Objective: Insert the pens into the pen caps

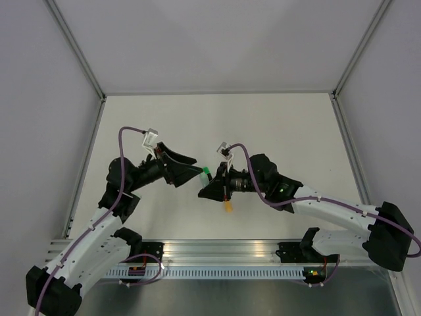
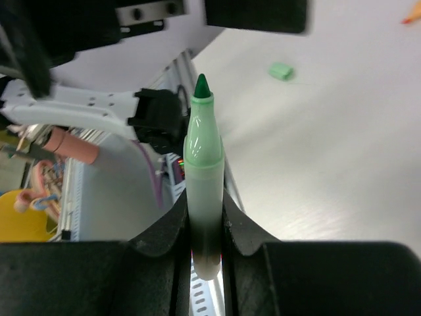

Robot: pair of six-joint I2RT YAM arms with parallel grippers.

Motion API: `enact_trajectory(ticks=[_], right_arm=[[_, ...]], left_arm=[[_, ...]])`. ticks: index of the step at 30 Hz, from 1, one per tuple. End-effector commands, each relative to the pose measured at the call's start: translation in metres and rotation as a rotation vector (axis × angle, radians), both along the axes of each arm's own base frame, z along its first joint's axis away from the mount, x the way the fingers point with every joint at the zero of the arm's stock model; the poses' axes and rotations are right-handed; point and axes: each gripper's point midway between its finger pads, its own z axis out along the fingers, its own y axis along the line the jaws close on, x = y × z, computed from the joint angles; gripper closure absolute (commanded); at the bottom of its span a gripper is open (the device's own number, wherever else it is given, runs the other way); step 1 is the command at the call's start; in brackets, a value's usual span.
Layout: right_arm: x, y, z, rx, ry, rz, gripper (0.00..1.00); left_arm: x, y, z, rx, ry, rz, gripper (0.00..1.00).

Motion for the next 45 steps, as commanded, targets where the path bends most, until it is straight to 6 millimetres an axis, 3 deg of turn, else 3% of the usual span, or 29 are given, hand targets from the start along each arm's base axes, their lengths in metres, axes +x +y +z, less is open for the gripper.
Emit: enact_trajectory(ticks=[1, 2, 4, 6, 7, 9, 10, 11, 14, 16, 19, 22, 31, 37, 45], right_arm=[[0.050, -0.022, 0.005, -0.057, -0.031, -0.221, 1.00], [0.056, -0.029, -0.001, -0.066, -0.010, -0.243, 1.00], [0.084, -0.048, -0.004, -0.070, 0.000, -0.343, 1.00], [0.098, -0.062, -0.010, -0.099, -0.002, -0.417, 1.00], [0.103, -0.066, -0.012, -0.106, -0.002, -0.441, 1.00], [0.109, -0.071, -0.014, -0.103, 0.008, -0.462, 1.00], [0.109, -0.071, -0.016, -0.104, 0.011, -0.459, 1.00], [0.110, -0.072, -0.018, -0.111, 0.011, -0.465, 1.00], [0.118, -0.077, -0.024, -0.142, 0.008, -0.495, 1.00], [0.123, -0.080, -0.027, -0.159, 0.005, -0.510, 1.00], [0.121, -0.080, -0.027, -0.153, 0.008, -0.502, 1.00], [0.120, -0.079, -0.027, -0.152, 0.013, -0.496, 1.00], [0.117, -0.079, -0.024, -0.141, 0.013, -0.486, 1.00], [0.117, -0.079, -0.024, -0.137, 0.013, -0.482, 1.00], [0.114, -0.078, -0.022, -0.129, 0.015, -0.468, 1.00]], left_arm=[[0.039, 0.020, -0.015, 0.104, 0.098, 0.257, 0.11], [0.044, 0.023, -0.014, 0.120, 0.111, 0.288, 0.11], [0.065, 0.039, -0.046, 0.219, 0.240, 0.433, 0.10], [0.081, 0.056, -0.060, 0.284, 0.326, 0.567, 0.10], [0.099, 0.075, -0.079, 0.328, 0.409, 0.717, 0.11], [0.114, 0.115, -0.109, 0.391, 0.570, 0.917, 0.12], [0.113, 0.117, -0.117, 0.408, 0.618, 0.933, 0.12], [0.115, 0.140, -0.130, 0.417, 0.704, 1.005, 0.12], [0.112, 0.177, -0.161, 0.330, 0.955, 1.141, 0.12], [0.096, 0.204, -0.187, 0.264, 1.173, 1.269, 0.13], [0.069, 0.230, -0.211, 0.187, 1.407, 1.420, 0.14], [0.049, 0.238, -0.224, 0.130, 1.559, 1.512, 0.14], [0.030, 0.237, -0.242, 0.087, 1.824, 1.637, 0.18], [0.019, 0.252, -0.245, 0.089, 1.835, 1.785, 0.23], [0.024, 0.257, -0.260, 0.081, 1.837, 1.833, 0.23]])
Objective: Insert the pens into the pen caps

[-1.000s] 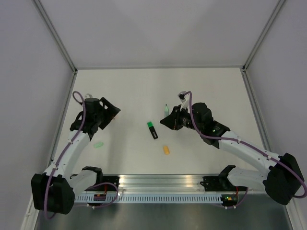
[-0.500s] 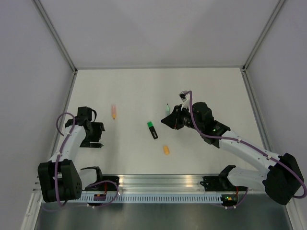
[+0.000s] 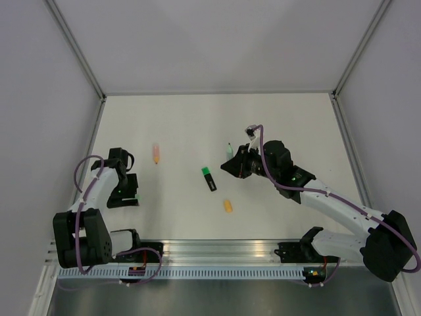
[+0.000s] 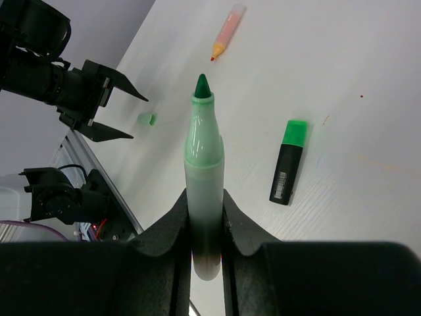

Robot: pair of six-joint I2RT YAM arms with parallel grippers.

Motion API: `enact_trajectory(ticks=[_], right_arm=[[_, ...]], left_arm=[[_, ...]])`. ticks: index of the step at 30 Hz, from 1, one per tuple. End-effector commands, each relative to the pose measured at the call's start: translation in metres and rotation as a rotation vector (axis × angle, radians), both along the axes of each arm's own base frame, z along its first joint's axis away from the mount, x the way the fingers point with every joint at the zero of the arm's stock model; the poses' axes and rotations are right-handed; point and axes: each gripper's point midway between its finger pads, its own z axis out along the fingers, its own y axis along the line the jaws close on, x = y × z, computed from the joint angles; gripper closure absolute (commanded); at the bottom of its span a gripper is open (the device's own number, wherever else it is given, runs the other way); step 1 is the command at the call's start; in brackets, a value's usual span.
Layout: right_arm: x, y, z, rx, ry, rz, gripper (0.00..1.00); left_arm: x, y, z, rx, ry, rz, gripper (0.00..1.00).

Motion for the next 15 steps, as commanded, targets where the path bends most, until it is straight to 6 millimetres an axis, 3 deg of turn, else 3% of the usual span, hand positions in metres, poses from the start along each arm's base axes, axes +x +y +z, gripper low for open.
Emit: enact_trajectory(ticks=[1, 15], right_arm=[[-0.001, 0.001, 0.009, 0.021, -0.026, 0.015, 1.00], [-0.004, 0.005, 0.006, 0.030, -0.012, 0.041, 1.00]], left_arm=[[0.001, 0.006, -0.006, 0.015, 0.026, 0.077, 0.23], [-0.005, 0.018, -0.033, 0.050, 0.054, 0.133, 0.24]])
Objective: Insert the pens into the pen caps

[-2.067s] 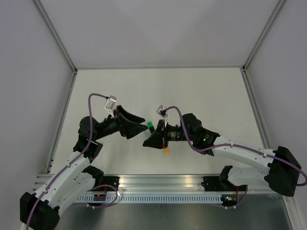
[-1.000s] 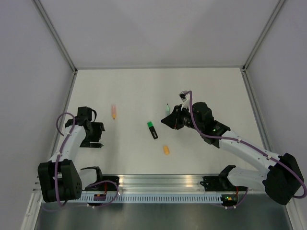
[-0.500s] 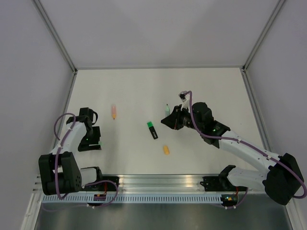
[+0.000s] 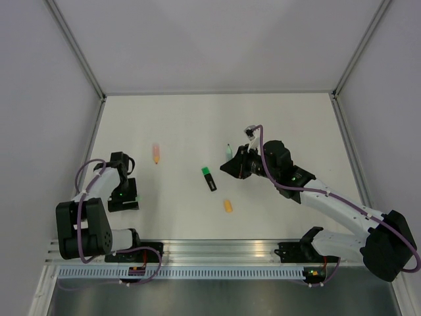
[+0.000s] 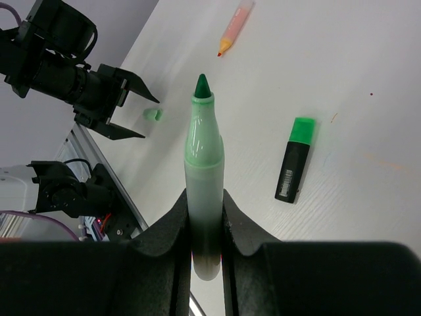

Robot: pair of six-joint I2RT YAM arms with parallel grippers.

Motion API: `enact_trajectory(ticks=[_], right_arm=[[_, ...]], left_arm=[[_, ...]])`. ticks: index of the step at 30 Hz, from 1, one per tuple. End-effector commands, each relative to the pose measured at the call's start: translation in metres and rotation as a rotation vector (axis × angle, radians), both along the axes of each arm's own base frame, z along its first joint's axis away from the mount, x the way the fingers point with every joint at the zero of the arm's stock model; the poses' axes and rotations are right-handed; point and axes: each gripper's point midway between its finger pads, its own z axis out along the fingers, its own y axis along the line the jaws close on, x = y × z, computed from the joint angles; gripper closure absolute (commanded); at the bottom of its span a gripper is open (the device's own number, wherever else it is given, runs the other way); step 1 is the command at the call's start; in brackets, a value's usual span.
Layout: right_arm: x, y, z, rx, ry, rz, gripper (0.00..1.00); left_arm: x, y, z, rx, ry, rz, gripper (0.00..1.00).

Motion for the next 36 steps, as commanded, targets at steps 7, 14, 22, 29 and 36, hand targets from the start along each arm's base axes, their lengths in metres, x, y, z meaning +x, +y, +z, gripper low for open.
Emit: enact_trajectory(ticks=[7, 14, 22, 29, 36], right_arm=[[0.000, 0.005, 0.004, 0.027, -0.008, 0.024, 1.00], [-0.003, 0.007, 0.006, 0.038, -0.004, 0.040, 1.00], [-0.004, 0.007, 0.005, 0.038, -0.002, 0.043, 1.00], [-0.006, 0.011, 0.004, 0.046, 0.007, 0.068, 1.00], [-0.012, 0.022, -0.002, 0.070, 0.022, 0.144, 1.00]], left_arm=[[-0.005, 0.006, -0.017, 0.024, 0.013, 0.088, 0.35], [-0.002, 0.012, -0.018, 0.059, -0.024, 0.083, 0.45], [0.002, 0.014, -0.026, 0.072, -0.051, 0.060, 0.67], [0.028, 0.010, -0.009, 0.066, -0.157, -0.120, 0.98], [0.069, -0.007, 0.037, 0.069, -0.401, -0.408, 0.98]])
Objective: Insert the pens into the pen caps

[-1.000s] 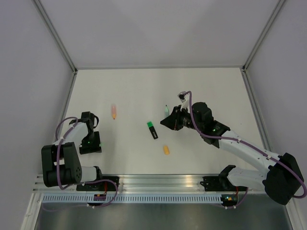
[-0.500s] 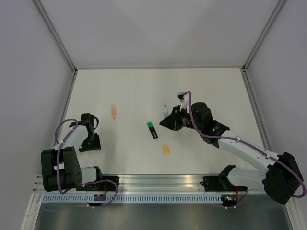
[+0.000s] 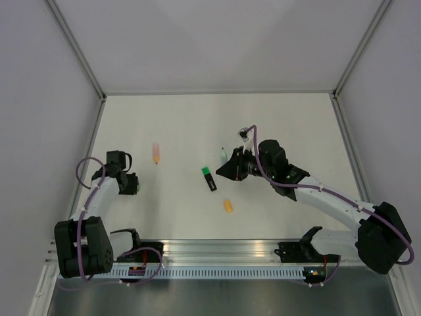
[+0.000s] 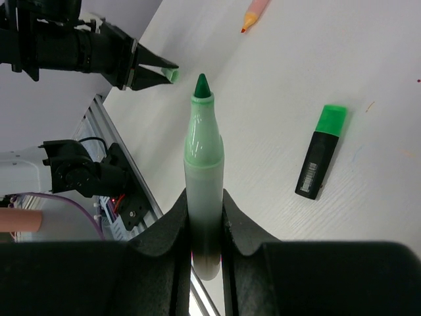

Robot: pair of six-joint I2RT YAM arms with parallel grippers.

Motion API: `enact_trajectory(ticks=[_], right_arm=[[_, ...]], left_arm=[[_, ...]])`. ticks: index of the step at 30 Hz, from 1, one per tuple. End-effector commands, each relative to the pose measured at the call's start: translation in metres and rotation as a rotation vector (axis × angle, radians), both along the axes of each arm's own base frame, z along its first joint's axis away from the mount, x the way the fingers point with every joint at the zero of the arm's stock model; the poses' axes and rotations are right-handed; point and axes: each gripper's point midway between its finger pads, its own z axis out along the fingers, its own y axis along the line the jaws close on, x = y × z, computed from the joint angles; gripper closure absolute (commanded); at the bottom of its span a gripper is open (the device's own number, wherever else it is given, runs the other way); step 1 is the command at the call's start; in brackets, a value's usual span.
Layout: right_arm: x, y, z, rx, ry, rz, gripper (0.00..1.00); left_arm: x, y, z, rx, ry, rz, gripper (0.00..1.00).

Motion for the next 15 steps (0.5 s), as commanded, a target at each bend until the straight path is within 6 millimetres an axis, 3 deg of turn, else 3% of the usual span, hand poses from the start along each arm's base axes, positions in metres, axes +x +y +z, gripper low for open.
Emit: enact_trajectory(ticks=[1, 4, 5, 7, 8, 11, 13, 15], right_arm=[[-0.008, 0.012, 0.009, 0.063, -0.028, 0.087, 1.00], [-0.024, 0.028, 0.008, 0.065, -0.049, 0.192, 1.00], [-0.027, 0.034, 0.010, 0.062, -0.063, 0.210, 1.00], [-0.037, 0.048, -0.002, 0.013, -0.083, 0.244, 1.00], [-0.039, 0.054, -0.001, 0.006, -0.096, 0.256, 1.00], [-0.050, 0.065, -0.007, -0.011, -0.109, 0.291, 1.00], [-0.051, 0.066, -0.005, 0.008, -0.113, 0.291, 1.00], [-0.054, 0.067, -0.001, 0.025, -0.117, 0.297, 1.00]], left_arm=[[0.035, -0.016, 0.036, 0.022, -0.205, -0.273, 0.98], [0.063, -0.049, 0.076, 0.043, -0.388, -0.493, 0.98], [0.070, -0.075, 0.095, 0.047, -0.451, -0.595, 0.98], [0.082, -0.109, 0.131, 0.062, -0.595, -0.731, 0.98], [0.083, -0.139, 0.157, 0.057, -0.669, -0.825, 0.98], [0.079, -0.190, 0.218, 0.089, -0.863, -1.032, 0.98], [0.070, -0.207, 0.249, 0.118, -0.980, -1.125, 0.98], [0.061, -0.215, 0.262, 0.124, -1.038, -1.168, 0.98]])
